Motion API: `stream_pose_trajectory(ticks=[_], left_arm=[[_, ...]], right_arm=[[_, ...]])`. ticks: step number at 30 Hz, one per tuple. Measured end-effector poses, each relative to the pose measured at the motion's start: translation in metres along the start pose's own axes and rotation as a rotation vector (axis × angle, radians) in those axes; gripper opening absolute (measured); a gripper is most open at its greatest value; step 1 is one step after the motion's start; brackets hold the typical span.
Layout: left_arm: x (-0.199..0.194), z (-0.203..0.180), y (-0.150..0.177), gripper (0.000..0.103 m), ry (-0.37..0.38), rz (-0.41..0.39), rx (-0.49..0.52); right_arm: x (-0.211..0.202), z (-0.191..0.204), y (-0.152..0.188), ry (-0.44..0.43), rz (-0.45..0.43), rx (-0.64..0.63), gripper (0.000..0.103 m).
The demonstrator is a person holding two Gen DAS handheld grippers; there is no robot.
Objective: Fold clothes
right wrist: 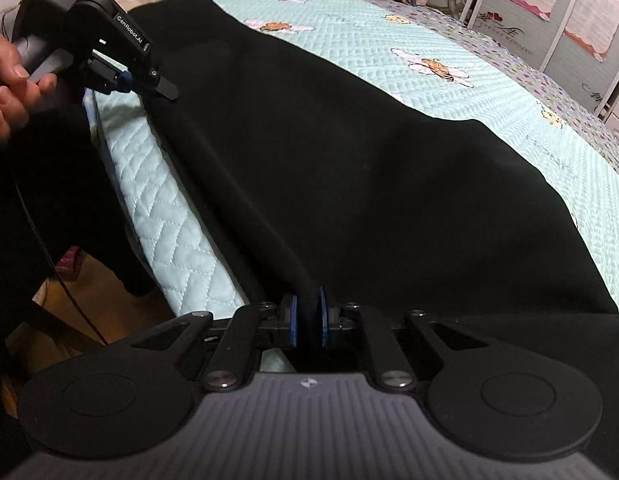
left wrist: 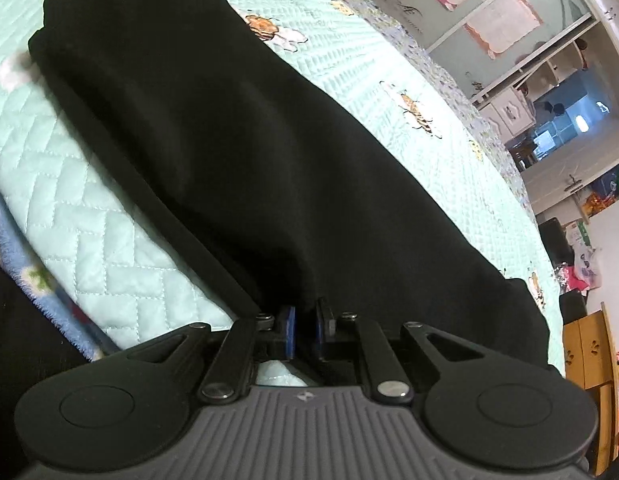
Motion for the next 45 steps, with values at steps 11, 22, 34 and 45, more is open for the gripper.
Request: stream_pose_trajectory(ticks=[11,22,34,45], left_arm=[[-0.015,0.018,-0.01,0.03,0.125,-0.021,-0.145],[-0.018,0.023,-0.035,0.035,0.029,-0.057,-0.124],[-0.013,0.023,-0.037,0.024,-0.15,-0.032,0.051],[-0.008,0.022,-0.039,0.024,-0.16,-0.017,0.075]], right_arm=[[-0.052,-0.014,-0.001,-0.12,-0.01,0.133,0.042],[-0.042,-0.039,-0.066,-0.282,-0.218,0.495,0.059],[0.033,0.008,-0.057,-0.238,-0.067,0.518,0.059],[0.008,0.021,-0.113,-0.237,-0.174,0.426,0.067]])
Point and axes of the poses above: each gripper's, at about its wrist camera, not at the fingertips, and x roughly the way its jaws point, z to its left, y to its underside, the point moved 9 cm from there along x, roughly the way its jaws point, and after that the axes turned 12 degrees about z, right-handed, at the moved point
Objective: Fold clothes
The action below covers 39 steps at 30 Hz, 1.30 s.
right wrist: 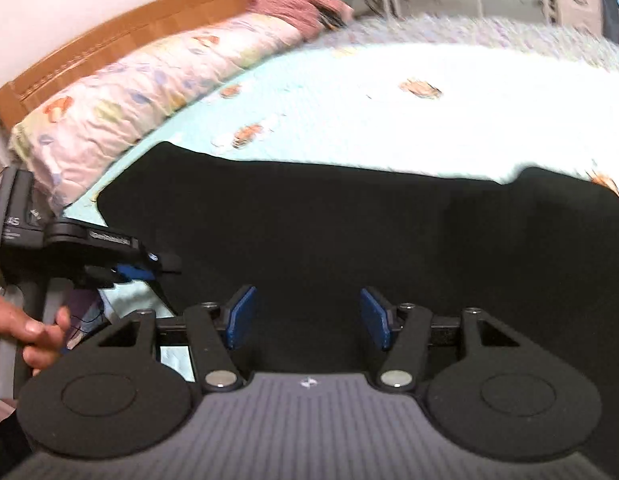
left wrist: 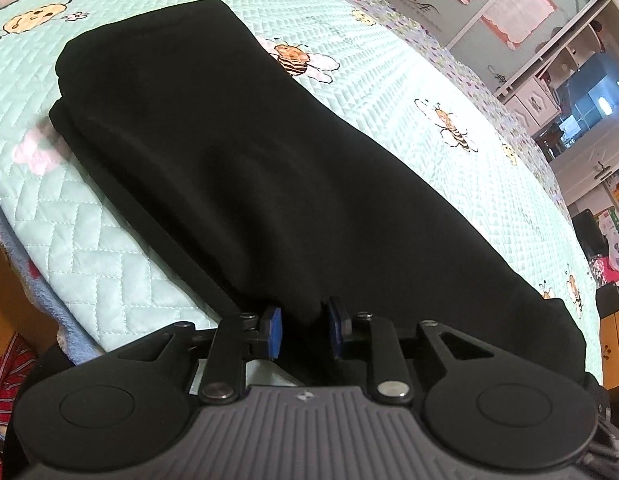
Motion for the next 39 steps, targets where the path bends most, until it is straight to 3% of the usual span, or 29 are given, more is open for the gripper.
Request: stream_pose_trajectory(ticks=[4,8,13,19,21,24,26,28,30,33,35,39], left_arm=[[0.001,-0.001,0.002,0.024,-0.007,0.005,0.009],[0.001,0.001,0.002,0.025,-0.005,0.009,0.01],[0.001,0.0,0.003,0.025,0.001,0.011,0.006],[0.002,0.0,0.003,0.025,0.008,0.016,0.006],[0.003,0.0,0.003,0.025,0.01,0.017,0.01],[0.004,0.001,0.003,0.025,0.016,0.018,0.003],[0.004,0.004,0.002,0.025,0.035,0.013,-0.024],[0.005,0.009,0.001,0.025,0.07,0.016,-0.052],[0.004,0.013,-0.001,0.025,0.117,0.017,-0.08],[-0.008,0.023,0.0,0.023,0.226,-0.011,-0.146],[-0.026,0.037,-0.002,0.022,0.314,-0.079,-0.203],[-0.055,0.086,-0.005,0.022,0.326,-0.201,-0.359]], right_arm=[[0.039,0.007,0.024,-0.049,0.161,0.039,0.07],[0.03,0.016,0.013,-0.088,0.135,0.052,0.07],[0.02,0.025,-0.015,-0.091,0.013,0.061,0.071],[0.06,0.028,0.006,-0.102,0.165,0.079,0.076],[0.054,0.036,-0.001,-0.134,0.15,0.078,0.074],[0.04,0.044,-0.025,-0.138,0.049,0.045,0.074],[0.044,0.044,-0.031,-0.135,0.044,0.042,0.074],[0.057,0.037,-0.025,-0.13,0.109,0.061,0.074],[0.079,0.034,-0.009,-0.129,0.23,0.088,0.075],[0.073,0.041,-0.014,-0.184,0.211,0.099,0.074],[0.063,0.041,-0.026,-0.202,0.167,0.112,0.074],[0.056,0.034,-0.05,-0.206,0.078,0.141,0.074]])
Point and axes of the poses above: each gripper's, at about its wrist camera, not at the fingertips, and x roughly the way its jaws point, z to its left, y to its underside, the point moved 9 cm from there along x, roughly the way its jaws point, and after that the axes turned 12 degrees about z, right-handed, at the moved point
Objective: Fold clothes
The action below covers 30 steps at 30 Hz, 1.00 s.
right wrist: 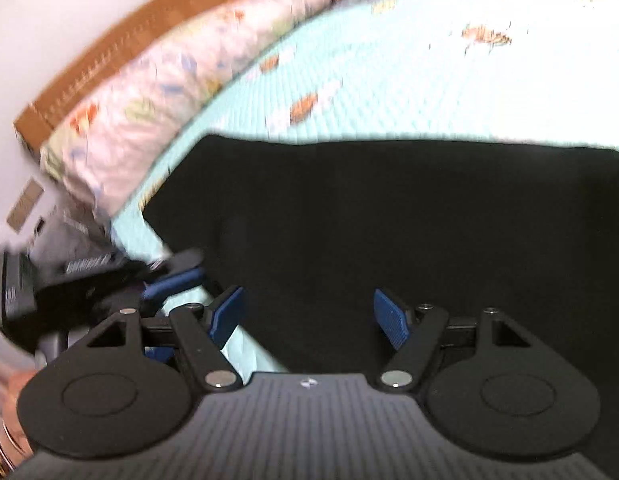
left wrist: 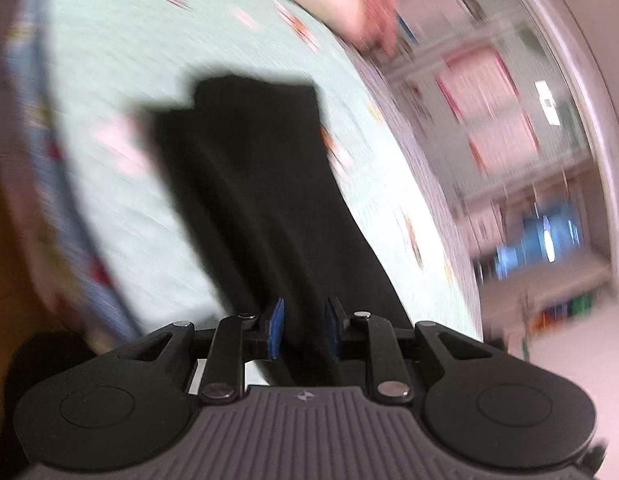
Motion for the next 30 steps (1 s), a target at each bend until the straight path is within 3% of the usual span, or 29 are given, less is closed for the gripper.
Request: stream_pose_trajectory(ticks=[2,5,10,18,24,27,30], left_arm=[[-0.009,0.015,-0.013,0.022,-0.01,-0.023,-0.06],[-0.018,0.024,-0.028,0.023,-0.007,-0.049,-0.104],[-0.017,0.02,-0.049,0.027,-0.02,-0.084,-0.071],[-0.008,0.025,-0.053,0.033,-0.14,-0.069,-0.038],[-0.001,0.03,-0.054,0.034,-0.171,-0.055,-0.027],[0.003,0.034,-0.055,0.032,-0.176,-0.059,-0.027],[0.005,0.034,-0.055,0.02,-0.197,-0.054,-0.002]], right_arm=[[0.008,-0.005,-0.004,-0.004,-0.003,0.024,0.074],[0.034,-0.011,0.007,-0.003,0.087,0.063,0.073],[0.039,-0.008,0.017,0.004,0.066,0.045,0.074],[0.034,-0.006,0.022,-0.001,0.07,0.06,0.075],[0.033,-0.001,0.027,-0.007,0.067,0.021,0.085],[0.032,0.002,0.031,0.003,0.055,-0.014,0.086],[0.031,0.002,0.032,0.001,0.055,-0.023,0.086]])
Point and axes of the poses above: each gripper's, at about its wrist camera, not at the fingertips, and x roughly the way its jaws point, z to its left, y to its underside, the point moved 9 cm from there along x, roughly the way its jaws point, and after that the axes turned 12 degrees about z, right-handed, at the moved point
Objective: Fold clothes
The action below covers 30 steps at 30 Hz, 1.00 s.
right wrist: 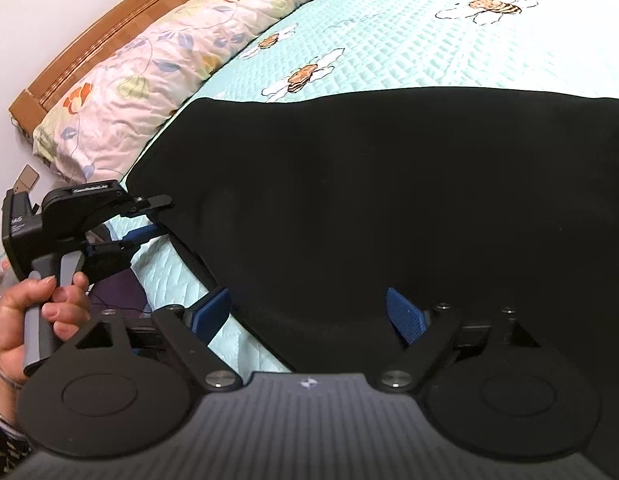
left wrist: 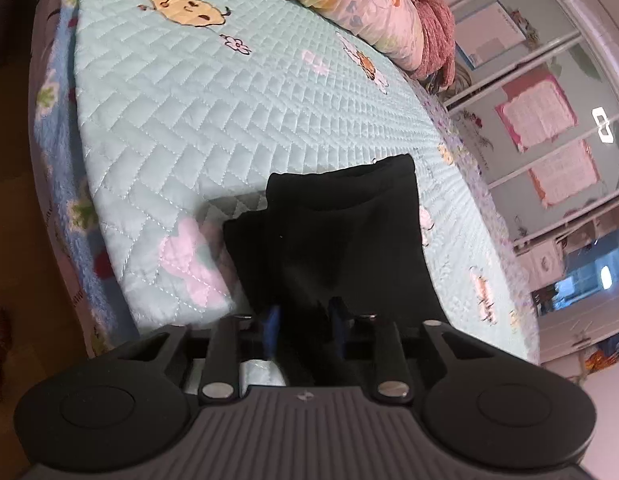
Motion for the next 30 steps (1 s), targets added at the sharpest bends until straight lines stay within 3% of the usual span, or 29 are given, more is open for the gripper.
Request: stream_pose_trajectory(ticks=[3,8,12,13,16,20,23,25,30], left_arm=[[-0.008,-0.008,0.002,0.009,0.025,0.002,0.036],[-0.017,-0.021,0.003,0.009,0.057,0.014,0.09],[-0.008,-0.016,0.007,0.013,0.077,0.061,0.033],[-0.005,-0.016,0.01,0.02,0.082,0.072,0.021],[0.0,-0.016,0.02,0.027,0.102,0.098,-0.006],[0.005,-0.032,0.037,0.029,0.146,0.153,0.022],[0.011,-0.043,0.049,0.02,0.181,0.208,0.038],[0.009,-0.046,0.048,0.011,0.198,0.195,0.022],[-0.006,-0.06,0.038,0.009,0.252,0.155,0.004]], right_arm=[[-0.001,0.0,-0.001,-0.01,0.014,0.001,0.086],[-0.016,0.003,0.001,0.067,0.009,-0.044,0.074],[-0.029,0.023,0.016,0.247,-0.035,-0.297,0.074],[-0.031,0.029,0.022,0.273,-0.042,-0.357,0.074],[-0.026,0.045,0.034,0.34,-0.037,-0.508,0.075],[-0.015,0.052,0.046,0.471,-0.034,-0.683,0.075],[-0.014,0.052,0.05,0.524,-0.037,-0.747,0.075],[-0.015,0.051,0.048,0.561,-0.05,-0.763,0.075],[-0.014,0.048,0.044,0.638,-0.073,-0.799,0.076]])
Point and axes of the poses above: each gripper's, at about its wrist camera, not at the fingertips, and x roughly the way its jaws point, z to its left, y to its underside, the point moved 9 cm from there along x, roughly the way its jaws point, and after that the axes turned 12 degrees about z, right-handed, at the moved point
